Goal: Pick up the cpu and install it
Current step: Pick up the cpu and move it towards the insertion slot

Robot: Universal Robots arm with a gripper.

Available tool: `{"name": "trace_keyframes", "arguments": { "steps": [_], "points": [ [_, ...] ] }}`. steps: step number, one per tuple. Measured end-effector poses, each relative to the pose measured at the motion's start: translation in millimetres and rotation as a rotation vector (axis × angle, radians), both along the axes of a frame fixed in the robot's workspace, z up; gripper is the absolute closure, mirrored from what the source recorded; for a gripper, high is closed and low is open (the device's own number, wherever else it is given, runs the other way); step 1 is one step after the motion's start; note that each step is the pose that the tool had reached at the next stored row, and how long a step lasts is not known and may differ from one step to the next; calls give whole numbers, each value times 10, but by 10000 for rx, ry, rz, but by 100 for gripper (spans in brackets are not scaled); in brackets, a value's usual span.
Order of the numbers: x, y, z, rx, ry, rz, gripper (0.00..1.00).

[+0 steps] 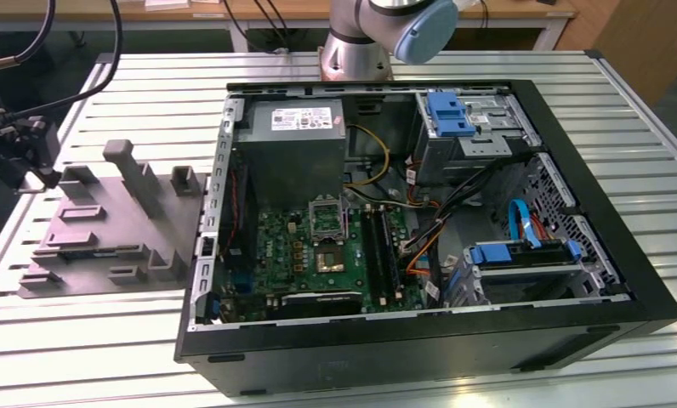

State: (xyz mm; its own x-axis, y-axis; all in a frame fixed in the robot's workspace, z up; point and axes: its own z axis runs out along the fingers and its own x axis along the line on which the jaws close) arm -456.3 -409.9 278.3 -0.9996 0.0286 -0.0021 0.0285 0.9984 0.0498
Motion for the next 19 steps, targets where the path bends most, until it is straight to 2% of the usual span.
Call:
{"name": "trace_keyframes", "arguments": {
  "steps": [19],
  "points": [
    [0, 0, 42, -23, 1, -1, 53]
  ]
}}
